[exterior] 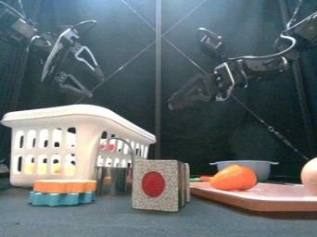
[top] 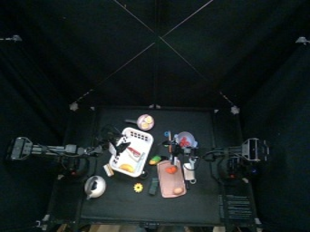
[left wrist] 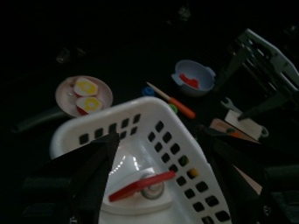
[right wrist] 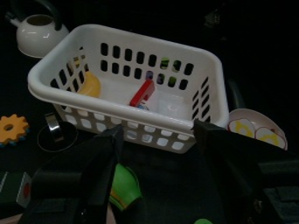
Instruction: Grab purple gear
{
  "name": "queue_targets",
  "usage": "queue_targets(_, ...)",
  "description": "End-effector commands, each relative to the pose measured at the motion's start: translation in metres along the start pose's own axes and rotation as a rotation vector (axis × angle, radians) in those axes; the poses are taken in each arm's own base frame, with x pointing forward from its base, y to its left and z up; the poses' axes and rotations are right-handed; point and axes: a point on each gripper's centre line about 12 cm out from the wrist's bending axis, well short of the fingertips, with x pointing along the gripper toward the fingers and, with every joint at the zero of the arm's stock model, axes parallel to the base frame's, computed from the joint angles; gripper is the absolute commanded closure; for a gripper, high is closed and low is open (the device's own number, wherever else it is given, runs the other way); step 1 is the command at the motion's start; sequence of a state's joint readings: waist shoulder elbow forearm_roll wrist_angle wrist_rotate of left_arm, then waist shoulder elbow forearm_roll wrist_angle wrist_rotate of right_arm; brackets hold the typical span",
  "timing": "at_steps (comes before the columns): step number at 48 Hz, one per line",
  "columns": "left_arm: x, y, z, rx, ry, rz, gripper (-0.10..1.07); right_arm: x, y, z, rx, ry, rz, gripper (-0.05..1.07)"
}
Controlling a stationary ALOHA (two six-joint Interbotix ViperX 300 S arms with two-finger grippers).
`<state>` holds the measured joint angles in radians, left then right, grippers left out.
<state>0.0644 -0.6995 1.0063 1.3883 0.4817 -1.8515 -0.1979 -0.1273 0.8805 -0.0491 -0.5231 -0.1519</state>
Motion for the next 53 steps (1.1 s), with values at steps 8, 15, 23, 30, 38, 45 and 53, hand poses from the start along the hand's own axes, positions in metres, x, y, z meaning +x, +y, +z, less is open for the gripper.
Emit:
queue_targets(8,-0.005,0.024,0.026,0.027,-0.016,0.158,-0.04,0.008,-0.005,0.01,0.003,-0.006,-0.009,0.07)
queue_targets(15,-0.008,0.042,0.015,0.098,0.152,0.307,-0.04,0.013,-0.005,0.008,0.008,0.018,-0.008,0.07)
queue_targets(23,-0.019,0.049,-0.014,0.17,0.42,0.345,-0.04,0.02,-0.004,0.005,0.006,0.044,-0.001,0.07)
queue_targets(30,-0.022,0.052,-0.034,0.227,0.525,0.317,-0.04,0.024,-0.004,0.002,0.004,0.059,0.001,0.07)
queue_targets(38,-0.02,0.066,-0.05,0.333,0.527,0.339,-0.04,0.03,-0.004,-0.001,0.003,0.074,0.004,0.07)
queue_targets(45,-0.016,0.063,-0.07,0.314,0.518,0.239,-0.04,0.032,-0.003,-0.002,0.002,0.095,0.008,0.07)
queue_targets(53,-0.012,0.065,-0.085,0.292,0.501,0.174,-0.04,0.033,-0.004,-0.002,0.003,0.1,0.008,0.07)
